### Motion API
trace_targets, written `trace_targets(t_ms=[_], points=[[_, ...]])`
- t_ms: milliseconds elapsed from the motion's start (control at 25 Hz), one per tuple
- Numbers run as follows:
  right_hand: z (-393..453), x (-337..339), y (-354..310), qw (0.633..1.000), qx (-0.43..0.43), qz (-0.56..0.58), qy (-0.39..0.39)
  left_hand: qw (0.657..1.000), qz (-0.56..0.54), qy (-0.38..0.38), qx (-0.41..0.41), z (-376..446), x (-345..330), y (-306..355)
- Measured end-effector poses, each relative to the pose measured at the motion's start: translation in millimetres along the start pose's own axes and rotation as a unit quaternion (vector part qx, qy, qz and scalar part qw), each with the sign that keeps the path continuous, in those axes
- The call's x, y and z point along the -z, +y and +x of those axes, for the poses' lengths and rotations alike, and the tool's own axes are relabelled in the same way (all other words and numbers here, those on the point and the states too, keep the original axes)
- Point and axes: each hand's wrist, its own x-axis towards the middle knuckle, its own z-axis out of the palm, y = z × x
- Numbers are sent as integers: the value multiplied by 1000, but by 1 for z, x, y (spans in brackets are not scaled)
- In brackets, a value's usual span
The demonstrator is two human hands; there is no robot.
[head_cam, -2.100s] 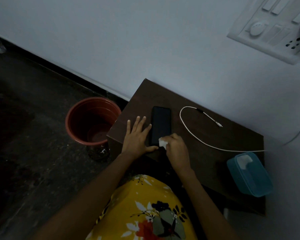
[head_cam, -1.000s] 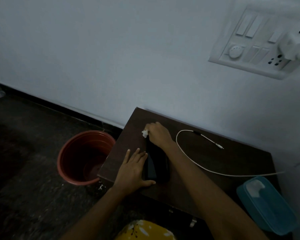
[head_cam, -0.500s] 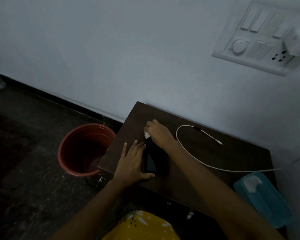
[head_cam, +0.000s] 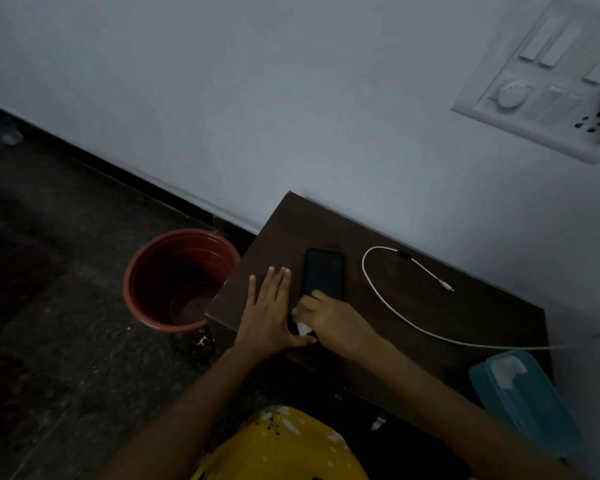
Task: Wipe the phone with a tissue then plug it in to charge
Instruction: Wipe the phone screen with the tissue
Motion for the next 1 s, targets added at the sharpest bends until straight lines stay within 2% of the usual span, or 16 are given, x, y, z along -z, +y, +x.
trace_targets(t_ms=[40, 80, 160, 200, 240, 320, 360, 520, 640, 720, 760, 840, 920, 1000], points=[[1, 4, 8, 999, -18, 37, 25, 1000, -5, 4, -13, 1, 0, 0], [5, 13, 19, 992, -74, 69, 69, 1000, -6, 3, -29, 2, 1, 0], [20, 27, 51, 957, -216, 100, 164, 999, 0, -7, -52, 6, 4, 0], [29, 30, 65, 946, -250, 98, 180, 998, 3, -11, -58, 7, 5, -1], [38, 31, 72, 947, -264, 89, 159, 998, 4, -14, -65, 9, 5, -1], [49, 19, 69, 965, -241, 60, 80, 997, 10, -23, -75, 13, 4, -4], [48, 10, 62, 970, -228, 54, 64, 996, 16, -27, -79, 13, 5, -4], [5, -15, 14, 974, -182, 48, 128, 996, 13, -27, -85, 14, 5, -4], [-43, -23, -7, 988, -92, 89, 84, 996, 8, -28, -86, 13, 4, -2], [-44, -12, 10, 979, -111, 127, 116, 995, 15, -28, -93, 15, 6, -2], [-35, -5, 21, 961, -173, 149, 157, 994, 21, -35, -97, 16, 7, -2], [-12, 14, 45, 886, -339, 212, 232, 994, 28, -41, -101, 15, 11, 1], [5, 19, 54, 830, -449, 263, 201, 994, 10, -32, -104, 15, 15, 3], [7, 9, 44, 801, -488, 302, 172, 993, -3, -8, -119, 13, 16, 4]])
